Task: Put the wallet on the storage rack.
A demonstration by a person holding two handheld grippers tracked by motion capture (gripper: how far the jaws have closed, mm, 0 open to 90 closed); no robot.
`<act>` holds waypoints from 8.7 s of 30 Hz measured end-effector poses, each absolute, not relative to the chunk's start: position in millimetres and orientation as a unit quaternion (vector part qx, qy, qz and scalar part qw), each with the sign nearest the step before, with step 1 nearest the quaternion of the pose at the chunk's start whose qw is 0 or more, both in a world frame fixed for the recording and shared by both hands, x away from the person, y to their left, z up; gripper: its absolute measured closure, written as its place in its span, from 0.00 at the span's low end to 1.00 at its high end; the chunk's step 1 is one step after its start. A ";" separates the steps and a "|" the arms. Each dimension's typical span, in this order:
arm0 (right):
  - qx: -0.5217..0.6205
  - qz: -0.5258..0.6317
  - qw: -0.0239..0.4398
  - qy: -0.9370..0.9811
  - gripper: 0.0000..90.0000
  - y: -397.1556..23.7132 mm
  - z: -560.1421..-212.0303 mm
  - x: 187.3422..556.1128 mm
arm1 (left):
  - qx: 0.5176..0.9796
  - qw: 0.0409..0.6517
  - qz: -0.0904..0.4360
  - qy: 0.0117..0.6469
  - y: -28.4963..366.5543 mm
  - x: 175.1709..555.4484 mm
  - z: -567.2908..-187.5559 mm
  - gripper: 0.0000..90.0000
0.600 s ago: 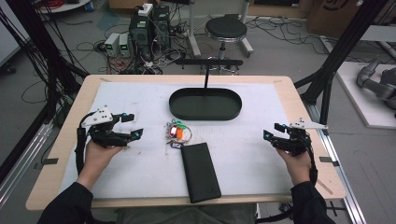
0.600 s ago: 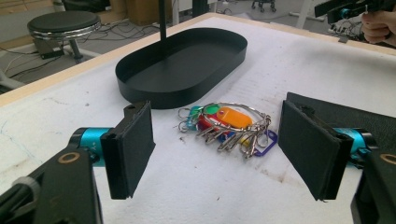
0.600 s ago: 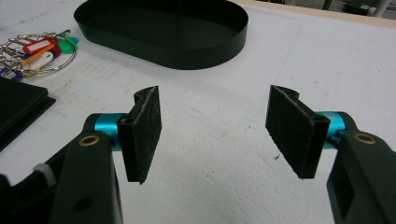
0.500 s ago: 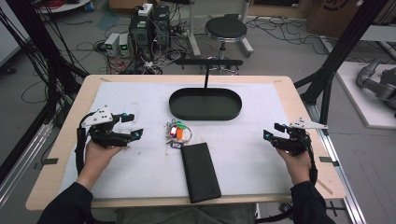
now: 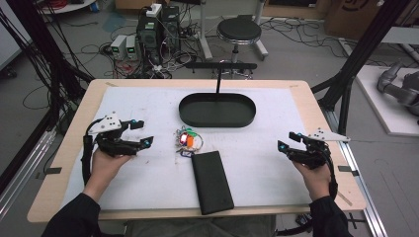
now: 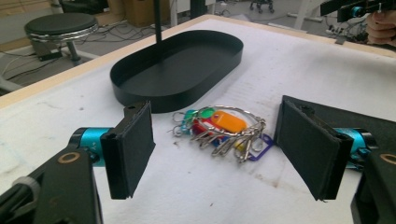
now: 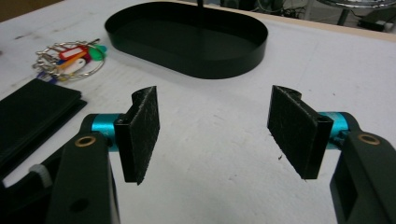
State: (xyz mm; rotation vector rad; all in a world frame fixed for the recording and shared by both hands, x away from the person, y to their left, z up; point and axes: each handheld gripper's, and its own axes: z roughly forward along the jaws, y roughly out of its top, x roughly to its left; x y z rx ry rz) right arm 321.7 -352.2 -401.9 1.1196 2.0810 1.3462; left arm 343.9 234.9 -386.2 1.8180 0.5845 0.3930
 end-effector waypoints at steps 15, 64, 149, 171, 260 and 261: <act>0.347 0.502 0.197 0.767 0.37 -321.9 -395.2 284.7 | 0.791 0.558 0.116 0.221 199.2 325.2 -398.1 0.31; 0.170 0.401 0.063 0.898 0.63 -214.0 -445.7 224.1 | 0.782 0.565 0.124 0.232 201.3 323.7 -397.8 0.31; 0.210 0.445 0.167 0.855 0.60 -239.4 -426.9 234.1 | 0.853 0.462 0.025 0.241 126.9 326.4 -444.2 0.99; 0.229 0.451 0.163 0.847 0.54 -246.9 -425.9 237.8 | 0.897 0.403 0.069 0.167 115.4 327.4 -446.7 0.77; 0.065 0.374 0.162 0.911 0.32 -232.8 -439.2 208.4 | 0.895 0.399 0.008 0.200 85.5 332.8 -440.6 0.92; 0.059 0.365 0.168 0.914 0.33 -231.2 -440.5 207.8 | 0.894 0.400 0.006 0.201 85.7 332.9 -440.6 0.92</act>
